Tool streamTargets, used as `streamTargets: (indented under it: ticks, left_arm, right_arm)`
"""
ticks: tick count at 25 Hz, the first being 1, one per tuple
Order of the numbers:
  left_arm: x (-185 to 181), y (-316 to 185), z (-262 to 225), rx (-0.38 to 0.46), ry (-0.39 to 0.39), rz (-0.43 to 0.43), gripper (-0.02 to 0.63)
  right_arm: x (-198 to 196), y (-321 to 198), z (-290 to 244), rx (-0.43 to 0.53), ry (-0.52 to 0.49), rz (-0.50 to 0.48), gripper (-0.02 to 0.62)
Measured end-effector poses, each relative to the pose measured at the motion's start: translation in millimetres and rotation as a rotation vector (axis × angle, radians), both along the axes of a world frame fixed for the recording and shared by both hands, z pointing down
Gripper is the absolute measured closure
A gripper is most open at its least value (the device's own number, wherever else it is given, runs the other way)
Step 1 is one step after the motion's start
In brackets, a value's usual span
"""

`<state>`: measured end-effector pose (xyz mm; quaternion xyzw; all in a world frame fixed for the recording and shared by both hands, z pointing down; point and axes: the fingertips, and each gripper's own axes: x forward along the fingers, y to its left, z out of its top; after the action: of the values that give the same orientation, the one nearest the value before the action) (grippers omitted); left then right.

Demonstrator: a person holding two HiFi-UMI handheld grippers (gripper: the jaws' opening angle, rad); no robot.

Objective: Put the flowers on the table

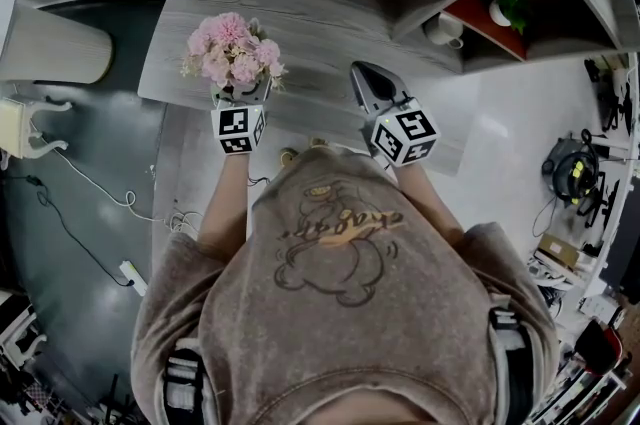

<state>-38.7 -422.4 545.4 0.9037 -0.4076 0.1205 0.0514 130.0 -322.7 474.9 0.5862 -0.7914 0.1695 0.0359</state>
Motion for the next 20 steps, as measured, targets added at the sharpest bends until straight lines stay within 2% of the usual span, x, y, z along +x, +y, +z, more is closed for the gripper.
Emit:
streamTargets:
  ticks: [12,20]
  left_arm:
    - [-4,5,2,-0.036,0.004,-0.004,0.285]
    - [-19,18,-16,-0.028,0.035,-0.033,0.285]
  right_arm:
    - [1,3,0,0.000,0.000,0.002,0.600]
    - [-13,-2,2,0.002,-0.005,-0.050,0.598]
